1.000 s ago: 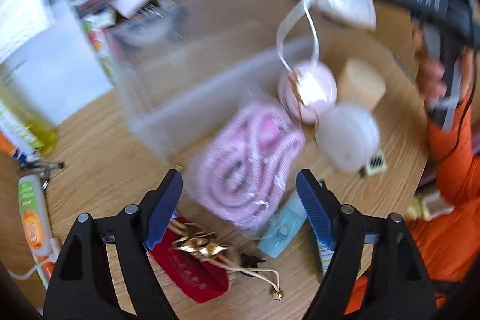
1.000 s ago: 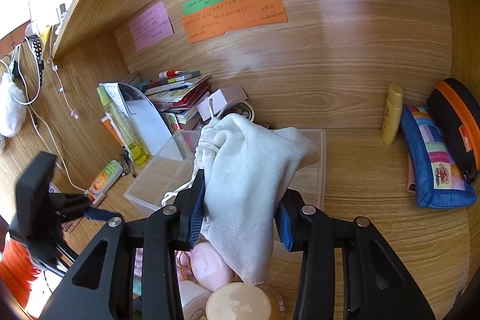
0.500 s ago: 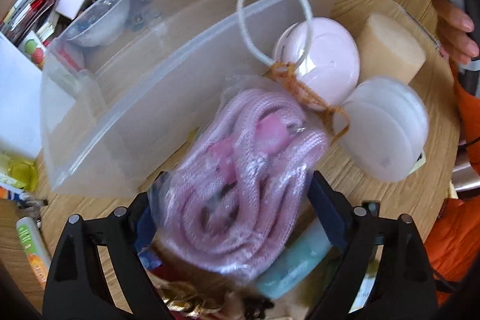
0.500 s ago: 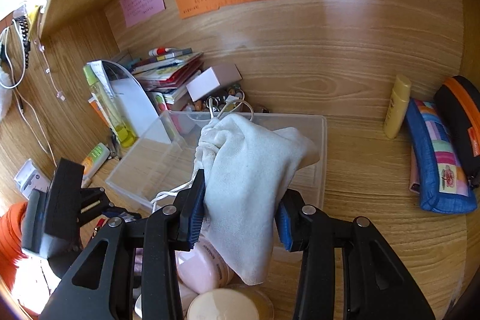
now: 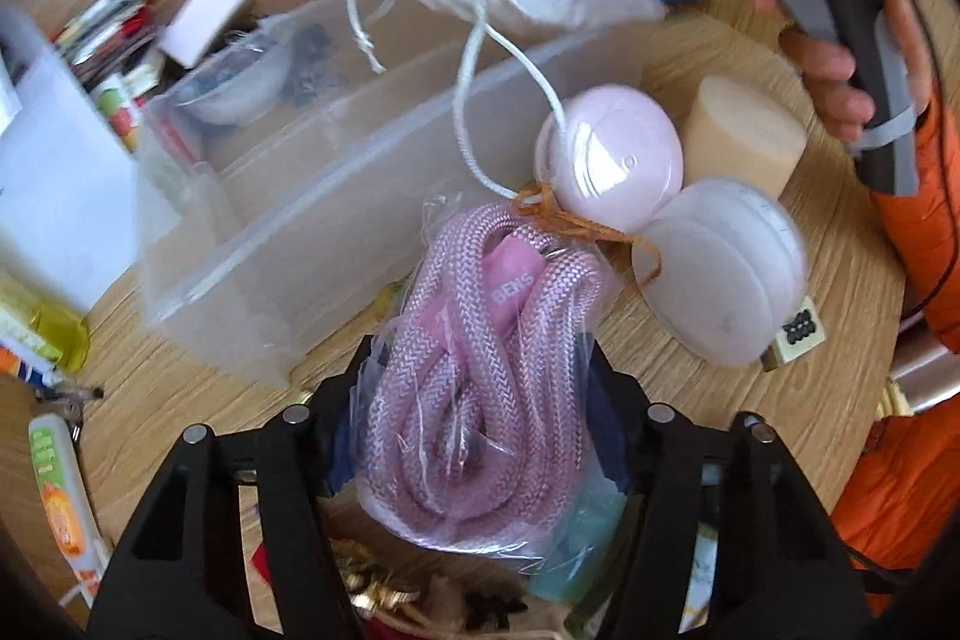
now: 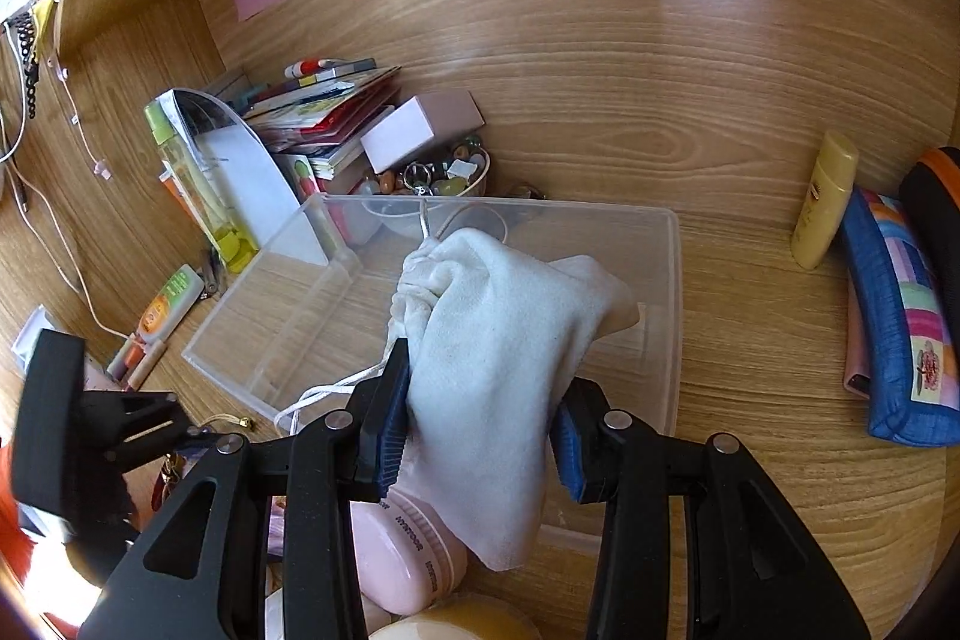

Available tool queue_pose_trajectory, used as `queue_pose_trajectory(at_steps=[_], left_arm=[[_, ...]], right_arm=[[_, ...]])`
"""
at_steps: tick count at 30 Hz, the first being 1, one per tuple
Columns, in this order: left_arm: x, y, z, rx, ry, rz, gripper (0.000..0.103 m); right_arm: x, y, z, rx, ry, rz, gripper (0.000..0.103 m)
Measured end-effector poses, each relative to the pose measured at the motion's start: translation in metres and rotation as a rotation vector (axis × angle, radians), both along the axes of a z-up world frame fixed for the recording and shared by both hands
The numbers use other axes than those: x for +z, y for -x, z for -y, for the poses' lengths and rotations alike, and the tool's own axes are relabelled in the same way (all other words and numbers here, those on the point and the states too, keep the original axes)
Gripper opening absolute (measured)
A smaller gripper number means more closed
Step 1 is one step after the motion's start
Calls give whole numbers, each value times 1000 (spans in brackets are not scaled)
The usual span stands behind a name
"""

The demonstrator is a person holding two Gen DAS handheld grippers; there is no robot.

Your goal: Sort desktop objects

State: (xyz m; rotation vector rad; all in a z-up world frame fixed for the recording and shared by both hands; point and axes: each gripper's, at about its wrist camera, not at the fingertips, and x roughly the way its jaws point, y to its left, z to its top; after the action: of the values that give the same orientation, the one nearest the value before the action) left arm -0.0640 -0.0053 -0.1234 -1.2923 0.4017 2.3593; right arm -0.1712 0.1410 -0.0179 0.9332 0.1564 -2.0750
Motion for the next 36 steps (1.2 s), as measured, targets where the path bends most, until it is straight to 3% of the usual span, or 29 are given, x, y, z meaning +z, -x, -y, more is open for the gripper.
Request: queue_pose_trajectory(at_steps=[7,13,14,15,17,25,28,30,34,36], left_arm=[[34,-15,32,91,-80,-73,61],[67,-4,39,130,-141,-109,59],[71,-2,42,130,-152,-112,53],[69,11,45,132,-156,-120,25],[69,23,44,122,-174,-81,6],[43,19,43,103,-143,32,10],[36,18,43,94,-153,79,29],[36,16,41,97,-132,75,48],[43,13,43,107,-161,63,52],[47,12,45,103,-173,50,61]], right_arm=[[-3,3,7,7,-22,7,37],[-9,9,17,21,-71,17,37],[-11,11,19,23,-86,19,37],[-13,12,21,25,-96,19,37],[-17,14,25,31,-130,15,37],[-25,15,37,73,-247,-22,37],[-28,16,41,86,-272,-6,37],[-28,15,44,92,-288,-9,37],[-30,16,45,87,-310,-14,39],[-32,17,46,79,-316,-17,40]])
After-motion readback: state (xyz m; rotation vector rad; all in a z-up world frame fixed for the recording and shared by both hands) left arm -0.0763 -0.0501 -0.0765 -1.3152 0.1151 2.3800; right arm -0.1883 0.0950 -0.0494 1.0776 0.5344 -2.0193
